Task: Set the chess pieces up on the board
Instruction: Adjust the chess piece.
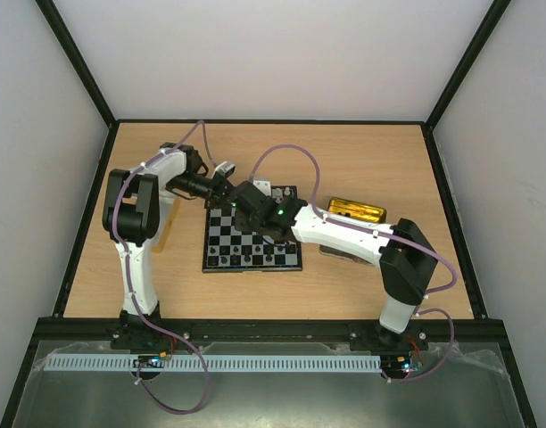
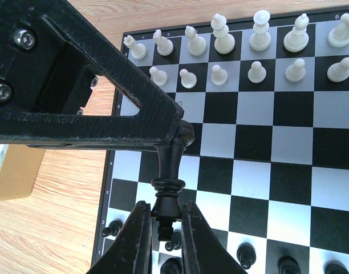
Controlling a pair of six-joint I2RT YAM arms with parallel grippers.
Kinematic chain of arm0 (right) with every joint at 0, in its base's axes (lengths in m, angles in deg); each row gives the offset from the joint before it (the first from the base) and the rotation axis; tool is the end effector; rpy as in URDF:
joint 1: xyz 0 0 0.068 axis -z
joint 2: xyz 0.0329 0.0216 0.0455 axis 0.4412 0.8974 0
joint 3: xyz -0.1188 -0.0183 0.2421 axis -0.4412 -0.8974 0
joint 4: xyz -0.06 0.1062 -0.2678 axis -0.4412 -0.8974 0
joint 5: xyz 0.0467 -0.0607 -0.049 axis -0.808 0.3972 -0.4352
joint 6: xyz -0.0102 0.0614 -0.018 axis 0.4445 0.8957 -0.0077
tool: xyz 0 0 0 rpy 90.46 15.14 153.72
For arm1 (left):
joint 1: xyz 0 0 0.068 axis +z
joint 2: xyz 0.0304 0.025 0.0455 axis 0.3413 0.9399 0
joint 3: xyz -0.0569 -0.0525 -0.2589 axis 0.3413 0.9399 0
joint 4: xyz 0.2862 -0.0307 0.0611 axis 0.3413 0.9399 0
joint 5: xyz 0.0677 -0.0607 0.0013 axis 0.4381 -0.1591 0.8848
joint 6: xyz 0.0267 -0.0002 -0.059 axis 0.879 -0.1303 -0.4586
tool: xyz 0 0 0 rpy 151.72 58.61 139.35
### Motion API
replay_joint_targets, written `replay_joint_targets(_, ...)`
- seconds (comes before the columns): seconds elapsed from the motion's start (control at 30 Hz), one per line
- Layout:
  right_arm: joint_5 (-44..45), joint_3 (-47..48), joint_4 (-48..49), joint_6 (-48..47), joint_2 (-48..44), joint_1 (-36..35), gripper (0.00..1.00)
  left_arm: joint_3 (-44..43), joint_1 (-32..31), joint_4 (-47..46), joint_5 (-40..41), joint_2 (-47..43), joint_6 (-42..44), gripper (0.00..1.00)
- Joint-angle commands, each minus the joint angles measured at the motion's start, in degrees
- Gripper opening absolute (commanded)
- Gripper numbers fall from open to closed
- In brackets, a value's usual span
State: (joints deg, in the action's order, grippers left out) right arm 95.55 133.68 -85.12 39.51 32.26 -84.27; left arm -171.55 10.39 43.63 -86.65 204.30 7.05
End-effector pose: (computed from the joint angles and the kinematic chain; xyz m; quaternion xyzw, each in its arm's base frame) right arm 0.2327 0.3637 0.2329 -0.0455 0.9310 0.2618 0.2501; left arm 0.3923 -0.1160 0.1518 -0.1106 -0.7756 0.6192 0.0524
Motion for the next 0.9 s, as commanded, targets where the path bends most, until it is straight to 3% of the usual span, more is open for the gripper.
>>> replay_joint_targets(0.0, 1.0, 2.0, 0.4, 0.0, 0.3, 0.4, 0.07, 0.5, 0.3, 1.3, -1.2, -0.6, 1.4, 0.02)
replay_joint_targets(0.27, 1.2, 2.5, 0.0, -0.1, 0.6, 1.1, 0.15, 0.3, 0.3, 2.0, -1.0, -0.2, 2.2, 0.02)
replay_joint_targets(0.87, 0.9, 3.7, -0.2, -0.6, 1.4, 2.7, 0.13, 0.0, 0.3, 2.7, -1.0, 0.7, 2.9, 0.02)
